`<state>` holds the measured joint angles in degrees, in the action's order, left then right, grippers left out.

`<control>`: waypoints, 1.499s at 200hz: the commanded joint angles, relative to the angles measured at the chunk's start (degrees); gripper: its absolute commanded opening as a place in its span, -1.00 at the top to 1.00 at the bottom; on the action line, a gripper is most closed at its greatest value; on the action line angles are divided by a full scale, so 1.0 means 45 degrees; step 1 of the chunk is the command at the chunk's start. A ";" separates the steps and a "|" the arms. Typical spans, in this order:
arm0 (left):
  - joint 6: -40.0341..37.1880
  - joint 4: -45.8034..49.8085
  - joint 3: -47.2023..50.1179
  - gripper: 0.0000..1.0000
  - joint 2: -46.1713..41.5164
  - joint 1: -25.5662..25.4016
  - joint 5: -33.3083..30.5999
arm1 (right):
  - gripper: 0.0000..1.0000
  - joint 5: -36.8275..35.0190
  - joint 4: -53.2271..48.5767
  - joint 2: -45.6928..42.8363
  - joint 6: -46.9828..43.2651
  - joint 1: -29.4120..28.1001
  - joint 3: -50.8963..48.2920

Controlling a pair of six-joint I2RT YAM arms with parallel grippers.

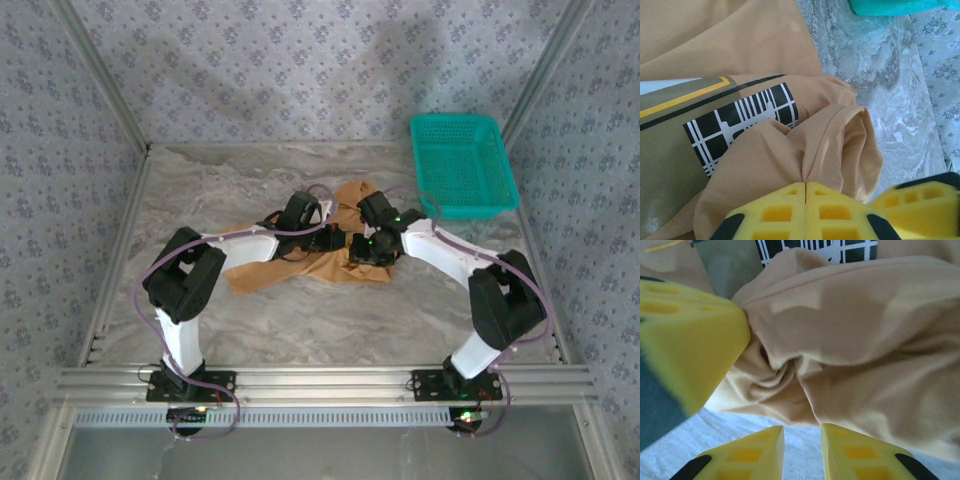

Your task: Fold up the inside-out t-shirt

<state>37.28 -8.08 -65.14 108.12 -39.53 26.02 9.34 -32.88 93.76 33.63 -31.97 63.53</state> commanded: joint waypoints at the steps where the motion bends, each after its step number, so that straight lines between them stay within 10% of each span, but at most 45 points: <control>1: 0.0162 -0.0510 0.0072 1.00 -0.0073 -0.0029 0.0284 | 0.41 -0.0725 0.0871 0.0628 0.0089 -0.0089 0.0399; 56: 0.0192 -0.0569 0.0336 1.00 -0.0238 0.0051 0.0286 | 0.34 -0.1353 0.1277 0.2111 -0.0126 -0.0040 0.0805; 85: 0.0188 -0.0571 0.0337 1.00 -0.0247 0.0145 0.0369 | 0.97 -0.1241 0.1145 0.2131 -0.0119 0.0119 0.0901; 161: 0.0387 -0.0398 -0.0417 1.00 0.0169 0.0802 0.0341 | 1.00 -0.0598 -0.1073 -0.4269 -0.1053 0.0389 -0.0687; 239: 0.0951 -0.0731 -0.0892 1.00 0.0559 0.0544 0.0475 | 1.00 -0.0612 0.2393 -0.7690 0.1102 0.0302 -0.6580; 276: 0.0770 -0.0656 -0.0998 1.00 0.0579 0.0071 0.0624 | -0.04 -0.1440 0.1295 -0.7040 0.0759 0.0267 -0.5373; 300: 0.0744 -0.0789 -0.0772 1.00 0.0584 -0.0096 0.0596 | 0.08 -0.1849 0.0670 -0.6890 0.0640 0.0420 -0.4157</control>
<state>40.62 -10.20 -67.90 110.80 -39.11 28.29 4.12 -27.33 62.46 36.53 -30.39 38.33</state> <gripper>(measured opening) 0.038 0.508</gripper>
